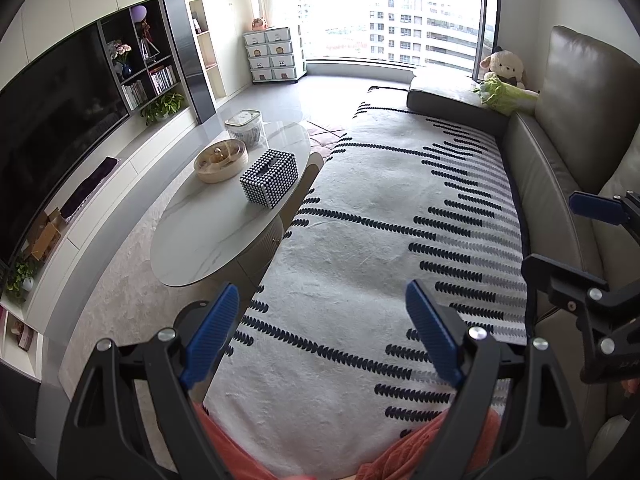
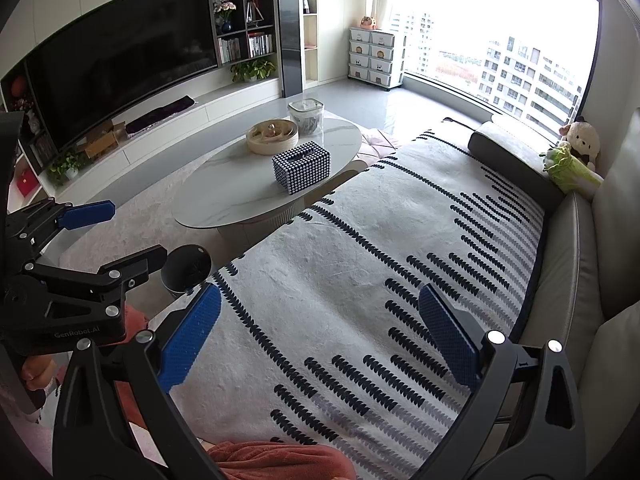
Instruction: Collect trash
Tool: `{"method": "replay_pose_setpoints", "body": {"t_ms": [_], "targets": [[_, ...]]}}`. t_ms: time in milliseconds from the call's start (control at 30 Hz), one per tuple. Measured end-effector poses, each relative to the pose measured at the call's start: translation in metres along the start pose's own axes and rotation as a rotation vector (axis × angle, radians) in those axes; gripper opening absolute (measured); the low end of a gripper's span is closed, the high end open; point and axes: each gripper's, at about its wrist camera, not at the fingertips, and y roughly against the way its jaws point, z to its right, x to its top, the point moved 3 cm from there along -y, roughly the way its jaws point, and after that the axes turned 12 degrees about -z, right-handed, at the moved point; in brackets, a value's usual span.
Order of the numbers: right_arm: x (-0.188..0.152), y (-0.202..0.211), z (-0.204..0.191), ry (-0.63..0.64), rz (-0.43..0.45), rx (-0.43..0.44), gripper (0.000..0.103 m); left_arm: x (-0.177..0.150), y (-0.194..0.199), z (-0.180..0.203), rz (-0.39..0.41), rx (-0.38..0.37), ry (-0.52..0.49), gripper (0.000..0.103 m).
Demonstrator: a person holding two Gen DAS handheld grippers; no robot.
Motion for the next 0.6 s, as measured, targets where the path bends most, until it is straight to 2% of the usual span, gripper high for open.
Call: {"method": "replay_pose_setpoints", "body": {"t_ms": [600], "targets": [[-0.0029, -0.0016, 0.0013, 0.004, -0.006, 0.001, 0.096, -0.0019, 0.0003, -0.0001, 0.003, -0.001, 0.001, 0.085]]}}
